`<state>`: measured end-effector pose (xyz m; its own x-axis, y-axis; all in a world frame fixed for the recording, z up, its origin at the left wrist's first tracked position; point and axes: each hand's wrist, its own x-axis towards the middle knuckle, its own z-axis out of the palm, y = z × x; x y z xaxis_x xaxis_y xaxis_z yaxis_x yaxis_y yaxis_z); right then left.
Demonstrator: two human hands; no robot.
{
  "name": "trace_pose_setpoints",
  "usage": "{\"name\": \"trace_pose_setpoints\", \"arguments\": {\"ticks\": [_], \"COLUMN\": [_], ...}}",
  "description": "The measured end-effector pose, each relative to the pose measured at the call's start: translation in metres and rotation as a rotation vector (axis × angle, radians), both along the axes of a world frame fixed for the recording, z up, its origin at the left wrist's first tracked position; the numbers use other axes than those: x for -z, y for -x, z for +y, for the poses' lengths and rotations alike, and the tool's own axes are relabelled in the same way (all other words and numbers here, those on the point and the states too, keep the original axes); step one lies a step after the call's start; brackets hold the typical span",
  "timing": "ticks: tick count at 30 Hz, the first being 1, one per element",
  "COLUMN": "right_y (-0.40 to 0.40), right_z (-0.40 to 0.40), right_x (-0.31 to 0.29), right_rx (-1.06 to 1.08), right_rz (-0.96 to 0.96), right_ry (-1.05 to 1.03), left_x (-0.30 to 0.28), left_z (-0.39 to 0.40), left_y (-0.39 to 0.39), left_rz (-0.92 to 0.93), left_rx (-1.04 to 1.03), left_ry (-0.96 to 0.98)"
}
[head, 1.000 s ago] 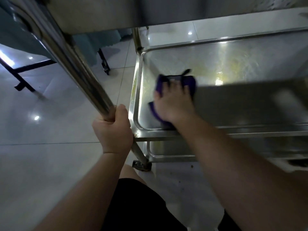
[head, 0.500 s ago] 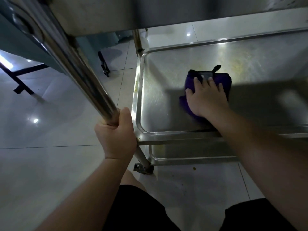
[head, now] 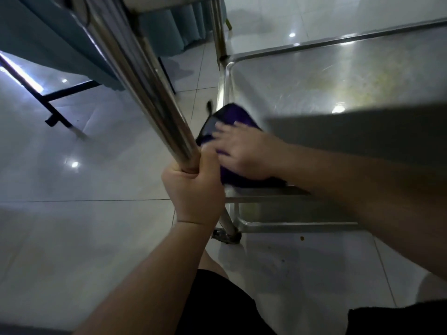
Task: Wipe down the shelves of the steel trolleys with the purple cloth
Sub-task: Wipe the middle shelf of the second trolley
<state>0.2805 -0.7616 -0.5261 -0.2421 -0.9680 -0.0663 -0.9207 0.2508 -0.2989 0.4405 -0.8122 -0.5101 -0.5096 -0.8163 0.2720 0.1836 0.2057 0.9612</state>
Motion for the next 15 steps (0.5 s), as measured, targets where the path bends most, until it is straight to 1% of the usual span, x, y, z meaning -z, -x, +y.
{"name": "trace_pose_setpoints", "arguments": {"ticks": [2, 3, 5, 6, 7, 10, 13, 15], "right_y": [-0.008, -0.007, 0.0, 0.006, 0.013, 0.04, 0.058, 0.061], "right_z": [0.03, 0.04, 0.045, 0.04, 0.031, -0.014, -0.054, -0.065], "right_x": [-0.001, -0.001, -0.001, 0.0, 0.001, -0.001, -0.003, -0.001], "right_rx": [-0.182, -0.226, -0.244, -0.219, -0.161, 0.106, 0.329, 0.426], "right_rz": [-0.085, -0.105, -0.082, -0.059, -0.032, 0.036, 0.024, 0.006], "right_ry": [-0.008, -0.019, -0.033, -0.038, -0.04, -0.071, -0.078, -0.057], "left_x": [0.002, 0.003, 0.003, 0.003, 0.002, 0.001, 0.001, 0.003], "left_z": [-0.001, -0.002, -0.002, -0.003, -0.003, -0.003, -0.006, -0.006], "left_y": [0.001, 0.001, 0.003, 0.003, 0.003, 0.003, 0.003, 0.003], "left_rz": [-0.013, -0.016, -0.014, -0.015, -0.009, 0.009, 0.017, 0.016], "left_rx": [-0.035, -0.043, -0.047, -0.042, -0.029, 0.012, 0.042, 0.054], "left_ry": [-0.003, -0.009, -0.014, -0.016, -0.021, -0.032, -0.01, 0.004]}}
